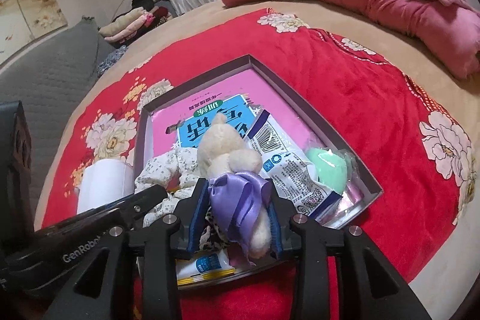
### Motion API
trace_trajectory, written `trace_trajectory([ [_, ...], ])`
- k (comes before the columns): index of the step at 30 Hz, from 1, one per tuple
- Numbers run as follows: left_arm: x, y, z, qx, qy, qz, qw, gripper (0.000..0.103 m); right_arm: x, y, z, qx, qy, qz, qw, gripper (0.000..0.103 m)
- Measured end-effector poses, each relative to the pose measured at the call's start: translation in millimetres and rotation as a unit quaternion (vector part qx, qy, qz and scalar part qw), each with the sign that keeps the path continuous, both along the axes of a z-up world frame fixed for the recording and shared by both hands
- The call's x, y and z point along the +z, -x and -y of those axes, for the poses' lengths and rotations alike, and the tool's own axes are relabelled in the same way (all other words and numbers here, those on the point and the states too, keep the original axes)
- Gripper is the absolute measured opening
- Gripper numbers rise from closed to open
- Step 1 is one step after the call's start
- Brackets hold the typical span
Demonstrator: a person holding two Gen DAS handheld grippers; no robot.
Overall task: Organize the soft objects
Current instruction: 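Open the left tool to drop the scrunchie in the tray while the right releases the bear, then move both open tools from the tray over to the green-white pad packs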
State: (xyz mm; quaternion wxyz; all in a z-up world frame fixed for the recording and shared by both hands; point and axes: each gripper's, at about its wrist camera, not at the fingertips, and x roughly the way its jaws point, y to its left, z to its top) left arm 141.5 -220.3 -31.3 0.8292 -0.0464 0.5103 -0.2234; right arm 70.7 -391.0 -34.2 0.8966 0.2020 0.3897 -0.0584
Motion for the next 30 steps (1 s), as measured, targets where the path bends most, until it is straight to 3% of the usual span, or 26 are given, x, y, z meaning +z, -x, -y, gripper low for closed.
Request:
trace_trajectory([
  [5, 0.8, 2.5, -1.6, -0.004, 0.013, 0.0, 0.9999, 0.018, 2.8, 3.9, 4.3, -0.011, -0.005, 0.011, 1.0, 0.05],
  [14, 2.3, 6.1, -0.7, -0.006, 0.018, 0.004, 0.9998, 0.021, 20.5, 15.4, 11.0, -0.042, 0.022, 0.048, 0.998, 0.056],
  [25, 10.1, 6.0, -7.2, 0.004, 0.034, 0.021, 0.9992, 0.042, -0.7, 7.0, -2.7, -0.009, 0.058, -0.019, 0.998, 0.057],
  [30, 17.2, 5.9, -10.9, 0.006, 0.045, 0.028, 0.9986, 0.042, -3.1, 4.7, -4.2, -0.007, 0.068, -0.019, 0.997, 0.06],
])
